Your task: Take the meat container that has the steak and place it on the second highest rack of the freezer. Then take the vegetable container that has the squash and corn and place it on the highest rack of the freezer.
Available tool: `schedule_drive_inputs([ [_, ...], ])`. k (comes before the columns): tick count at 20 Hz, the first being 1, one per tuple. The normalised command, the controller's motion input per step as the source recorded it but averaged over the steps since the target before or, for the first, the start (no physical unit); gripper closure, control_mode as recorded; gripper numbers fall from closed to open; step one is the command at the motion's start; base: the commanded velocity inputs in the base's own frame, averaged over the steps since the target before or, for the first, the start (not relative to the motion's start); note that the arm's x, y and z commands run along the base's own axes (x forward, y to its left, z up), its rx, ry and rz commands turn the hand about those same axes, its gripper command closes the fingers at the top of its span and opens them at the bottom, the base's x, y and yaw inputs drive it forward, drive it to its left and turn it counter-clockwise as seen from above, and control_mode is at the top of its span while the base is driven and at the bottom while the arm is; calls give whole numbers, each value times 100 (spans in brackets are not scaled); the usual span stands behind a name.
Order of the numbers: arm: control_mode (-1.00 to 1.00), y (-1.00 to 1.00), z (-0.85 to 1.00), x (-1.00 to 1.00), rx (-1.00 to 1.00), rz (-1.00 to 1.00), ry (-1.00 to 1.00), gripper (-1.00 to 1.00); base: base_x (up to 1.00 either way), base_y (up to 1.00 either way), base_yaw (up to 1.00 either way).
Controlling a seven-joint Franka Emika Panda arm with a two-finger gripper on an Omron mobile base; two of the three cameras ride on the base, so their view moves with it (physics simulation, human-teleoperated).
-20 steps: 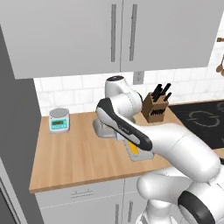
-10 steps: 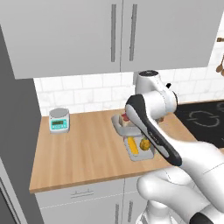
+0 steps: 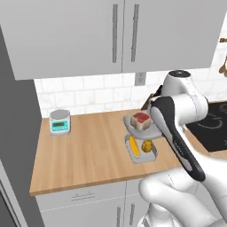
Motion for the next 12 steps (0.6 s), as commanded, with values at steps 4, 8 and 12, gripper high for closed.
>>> schedule_drive_inputs([
  [4, -100, -23, 43, -36, 6, 3, -8, 100, 0, 0, 0],
  [8, -100, -7, 28, -30, 3, -13, -5, 100, 0, 0, 0],
  [12, -100, -10, 18, -29, 2, -26, -3, 100, 0, 0, 0],
])
